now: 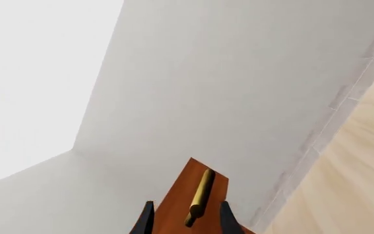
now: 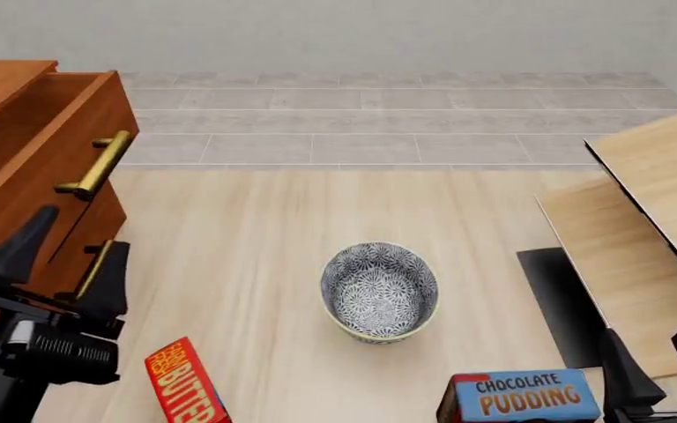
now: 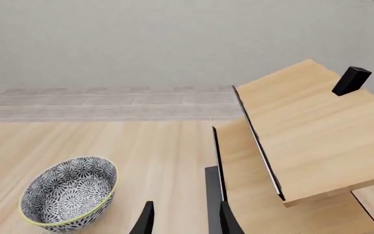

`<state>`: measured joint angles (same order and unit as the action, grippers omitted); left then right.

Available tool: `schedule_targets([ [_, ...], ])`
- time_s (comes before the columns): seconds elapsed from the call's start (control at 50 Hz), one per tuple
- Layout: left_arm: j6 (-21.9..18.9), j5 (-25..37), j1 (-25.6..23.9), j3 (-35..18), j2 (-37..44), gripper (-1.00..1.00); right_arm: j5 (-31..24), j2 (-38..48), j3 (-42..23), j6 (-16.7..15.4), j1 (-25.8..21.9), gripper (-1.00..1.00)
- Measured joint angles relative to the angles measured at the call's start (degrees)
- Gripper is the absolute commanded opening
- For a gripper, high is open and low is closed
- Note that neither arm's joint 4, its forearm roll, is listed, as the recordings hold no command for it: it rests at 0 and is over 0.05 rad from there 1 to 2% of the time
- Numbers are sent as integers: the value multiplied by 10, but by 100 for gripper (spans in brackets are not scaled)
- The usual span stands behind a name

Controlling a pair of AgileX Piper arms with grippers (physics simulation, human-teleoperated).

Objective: Close the top drawer of the cabinet.

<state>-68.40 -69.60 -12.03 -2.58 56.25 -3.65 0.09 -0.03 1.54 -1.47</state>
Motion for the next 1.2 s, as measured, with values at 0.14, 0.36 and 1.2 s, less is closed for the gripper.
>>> schedule_targets([
  [0.14,-10,-1,-1,-18,9,100,-2,0,0,0,0,100],
  [0.36,-21,-2,0,-39,17,100,-4,0,0,0,2,100],
  [1.2,-38,-3,39,-72,57,100,-5,0,0,-2,2,100],
])
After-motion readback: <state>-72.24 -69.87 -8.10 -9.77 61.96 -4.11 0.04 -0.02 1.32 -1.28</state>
